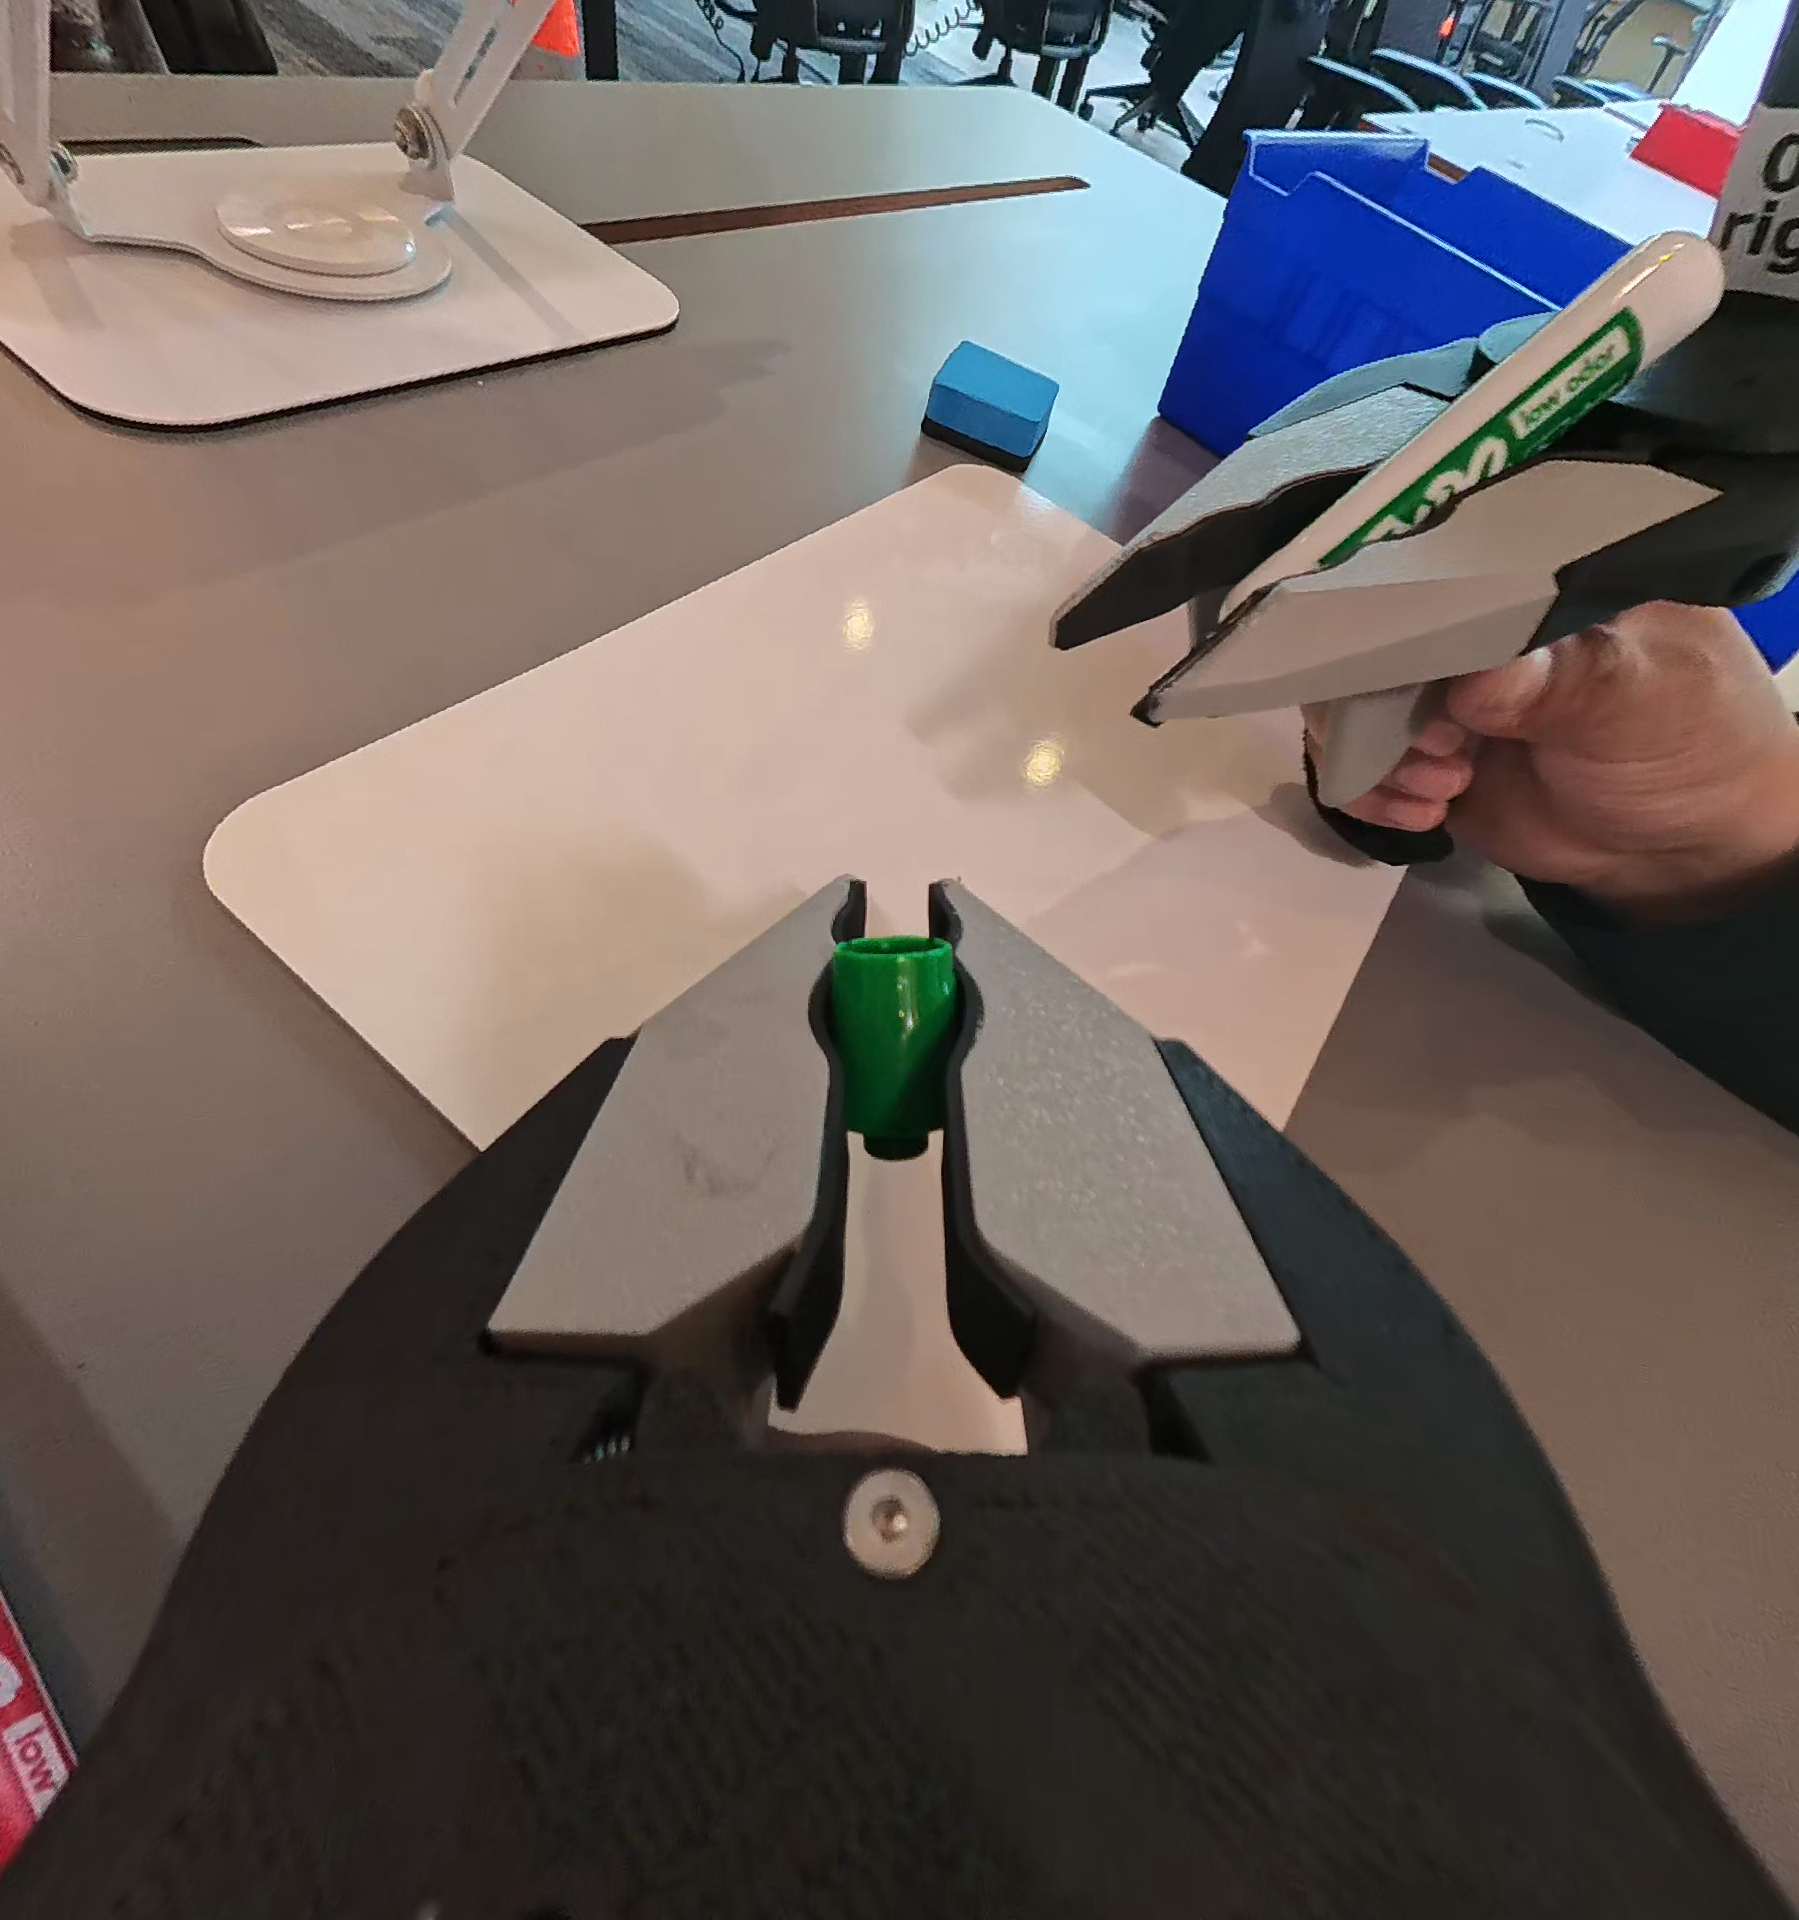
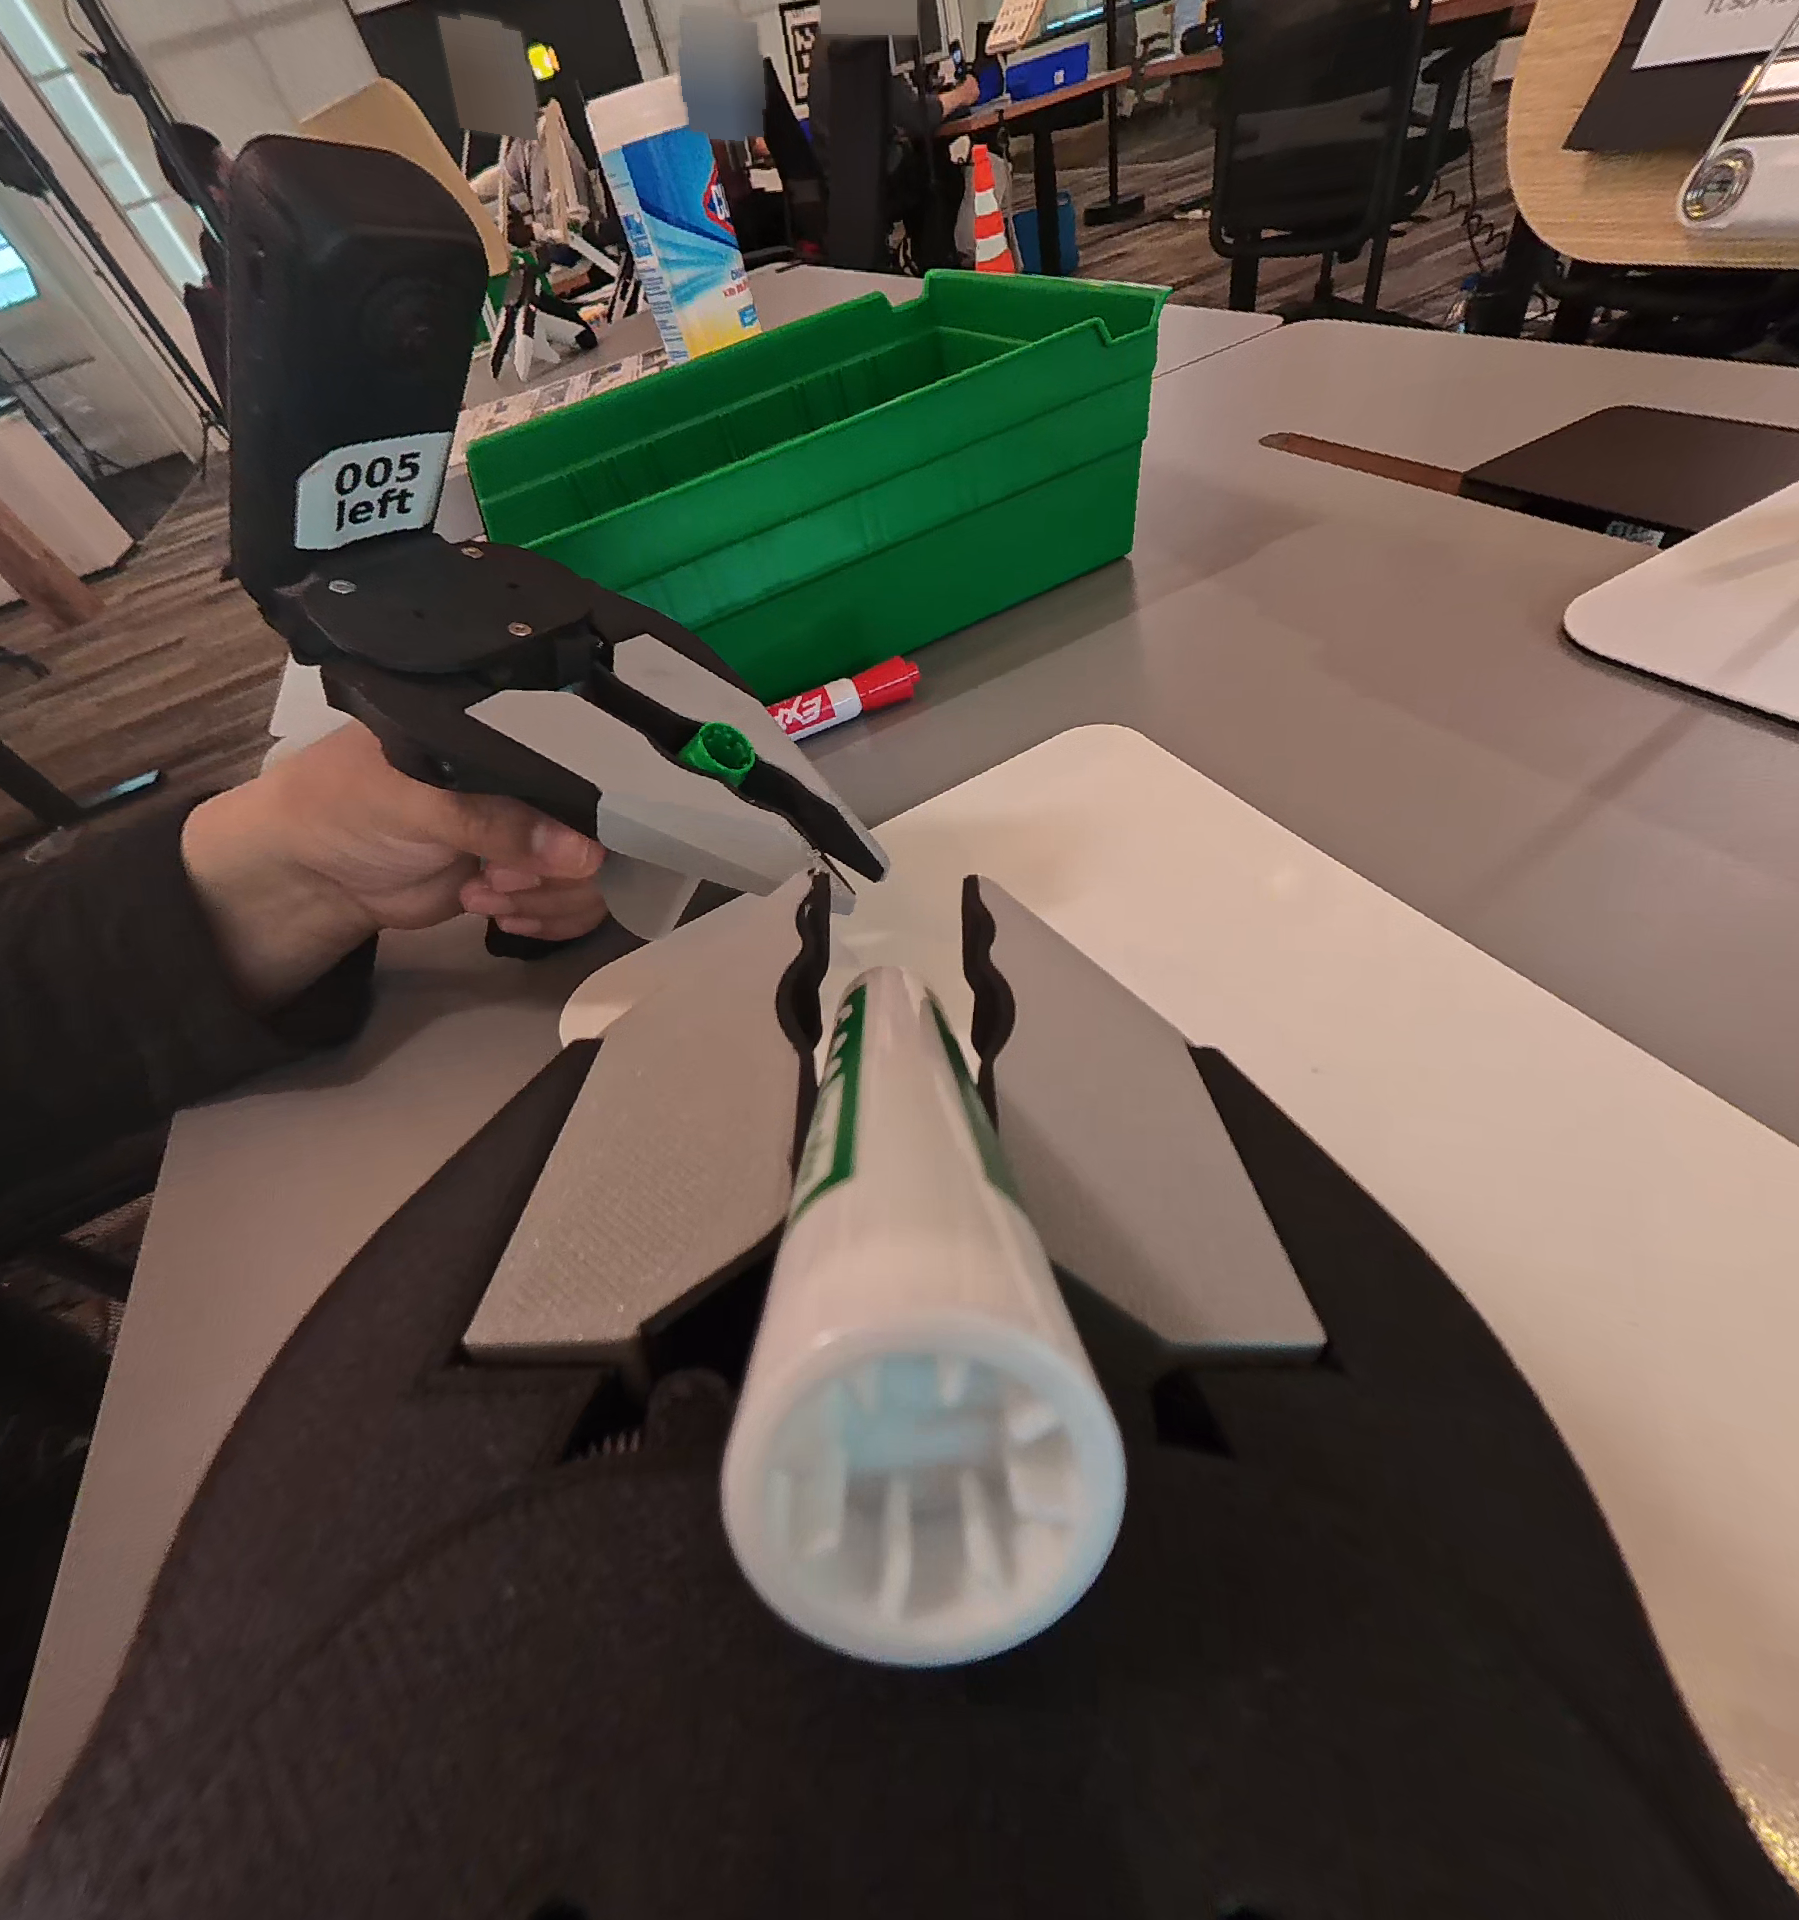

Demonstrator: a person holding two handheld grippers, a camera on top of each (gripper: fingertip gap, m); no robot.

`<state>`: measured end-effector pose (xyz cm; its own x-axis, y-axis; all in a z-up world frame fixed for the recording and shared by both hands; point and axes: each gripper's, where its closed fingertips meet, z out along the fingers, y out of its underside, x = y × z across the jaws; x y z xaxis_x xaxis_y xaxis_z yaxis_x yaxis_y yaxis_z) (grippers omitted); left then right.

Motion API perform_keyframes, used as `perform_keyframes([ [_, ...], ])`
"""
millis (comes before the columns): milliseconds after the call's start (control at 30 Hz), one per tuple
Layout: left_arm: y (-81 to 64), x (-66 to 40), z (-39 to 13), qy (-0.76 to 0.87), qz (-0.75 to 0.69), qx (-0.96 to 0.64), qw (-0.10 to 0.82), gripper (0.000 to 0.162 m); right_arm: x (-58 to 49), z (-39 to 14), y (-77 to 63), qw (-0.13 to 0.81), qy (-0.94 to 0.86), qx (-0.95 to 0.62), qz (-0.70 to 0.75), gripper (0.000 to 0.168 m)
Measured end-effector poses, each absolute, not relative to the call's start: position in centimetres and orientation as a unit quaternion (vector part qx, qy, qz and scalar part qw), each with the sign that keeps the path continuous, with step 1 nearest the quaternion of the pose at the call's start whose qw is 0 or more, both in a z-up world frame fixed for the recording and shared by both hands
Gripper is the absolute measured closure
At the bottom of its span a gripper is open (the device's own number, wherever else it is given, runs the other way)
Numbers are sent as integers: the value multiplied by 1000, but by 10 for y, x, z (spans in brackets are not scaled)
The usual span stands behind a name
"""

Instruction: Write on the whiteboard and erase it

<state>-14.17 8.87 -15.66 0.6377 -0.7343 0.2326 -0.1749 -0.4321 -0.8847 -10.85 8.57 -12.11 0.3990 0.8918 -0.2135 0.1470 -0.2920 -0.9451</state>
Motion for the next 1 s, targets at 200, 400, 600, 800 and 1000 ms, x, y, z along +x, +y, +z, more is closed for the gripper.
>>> perform_keyframes([
  [200,87,-140,-156,299,-305,-782,453,153,-109,-124,86,465,-381,-699,388,146],
  [400,90,-144,-154,296,-293,-781,465,153,-108,-123,87,467,-377,-699,389,145],
  [600,92,-145,-153,298,-283,-781,471,153,-107,-120,88,471,-373,-699,389,145],
  [800,97,-146,-145,286,-266,-770,504,153,-107,-124,89,470,-378,-704,375,145],
  [1000,96,-143,-145,298,-252,-767,510,153,-107,-123,89,471,-377,-703,376,145],
])
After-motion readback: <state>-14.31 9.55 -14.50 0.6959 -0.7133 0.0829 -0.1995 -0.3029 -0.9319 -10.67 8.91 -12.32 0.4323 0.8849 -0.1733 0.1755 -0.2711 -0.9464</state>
